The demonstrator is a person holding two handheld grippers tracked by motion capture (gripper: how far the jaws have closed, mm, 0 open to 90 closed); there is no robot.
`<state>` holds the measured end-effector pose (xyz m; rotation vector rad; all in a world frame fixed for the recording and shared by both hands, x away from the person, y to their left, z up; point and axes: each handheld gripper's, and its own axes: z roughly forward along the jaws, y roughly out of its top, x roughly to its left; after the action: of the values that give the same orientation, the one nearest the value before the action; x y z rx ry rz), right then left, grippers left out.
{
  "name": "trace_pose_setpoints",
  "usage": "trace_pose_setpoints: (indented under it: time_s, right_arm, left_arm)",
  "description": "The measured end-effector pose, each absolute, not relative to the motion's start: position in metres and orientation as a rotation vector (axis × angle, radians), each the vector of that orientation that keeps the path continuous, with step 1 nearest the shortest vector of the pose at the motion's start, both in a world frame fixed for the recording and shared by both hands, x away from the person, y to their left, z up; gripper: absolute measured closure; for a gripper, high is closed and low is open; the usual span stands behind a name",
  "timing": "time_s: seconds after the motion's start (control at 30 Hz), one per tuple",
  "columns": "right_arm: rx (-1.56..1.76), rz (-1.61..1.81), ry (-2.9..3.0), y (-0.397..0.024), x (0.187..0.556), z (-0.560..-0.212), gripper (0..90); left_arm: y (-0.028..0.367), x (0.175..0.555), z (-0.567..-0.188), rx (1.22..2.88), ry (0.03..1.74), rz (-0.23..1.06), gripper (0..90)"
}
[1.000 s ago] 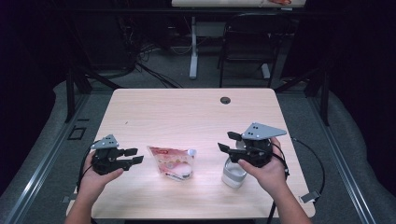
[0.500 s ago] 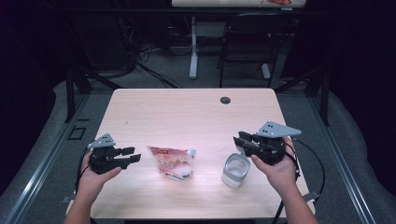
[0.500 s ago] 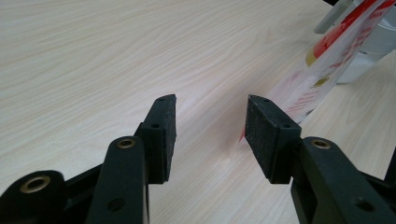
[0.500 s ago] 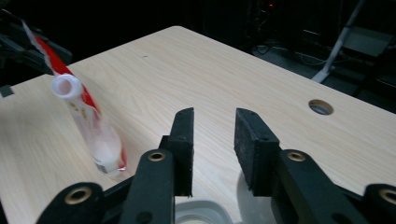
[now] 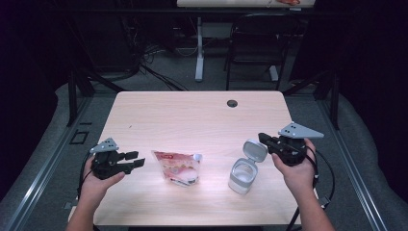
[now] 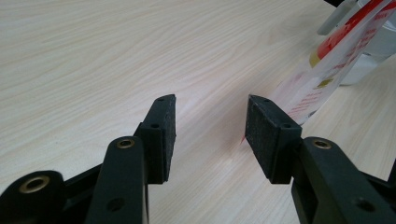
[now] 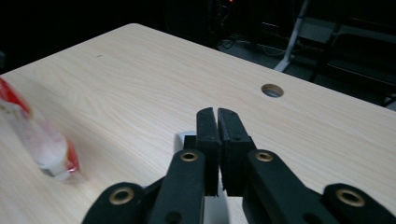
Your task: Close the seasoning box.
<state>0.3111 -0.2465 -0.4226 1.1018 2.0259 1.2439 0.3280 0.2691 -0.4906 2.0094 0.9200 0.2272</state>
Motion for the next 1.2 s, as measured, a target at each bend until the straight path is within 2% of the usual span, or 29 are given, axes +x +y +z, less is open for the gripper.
trace_pose_setpoints:
  time_s: [0.47, 1.2]
  right_arm:
    - [1.196, 1.182, 2.004, -0.267, 0.321, -0.442, 90.0]
    - [1.201, 1.208, 2.014, -0.265, 0.318, -0.449, 90.0]
  left_arm:
    - [0.269, 0.327, -0.49, 2.009, 0.918, 0.235, 53.0]
    - [0.268, 0.328, -0.492, 2.014, 0.924, 0.229, 52.8]
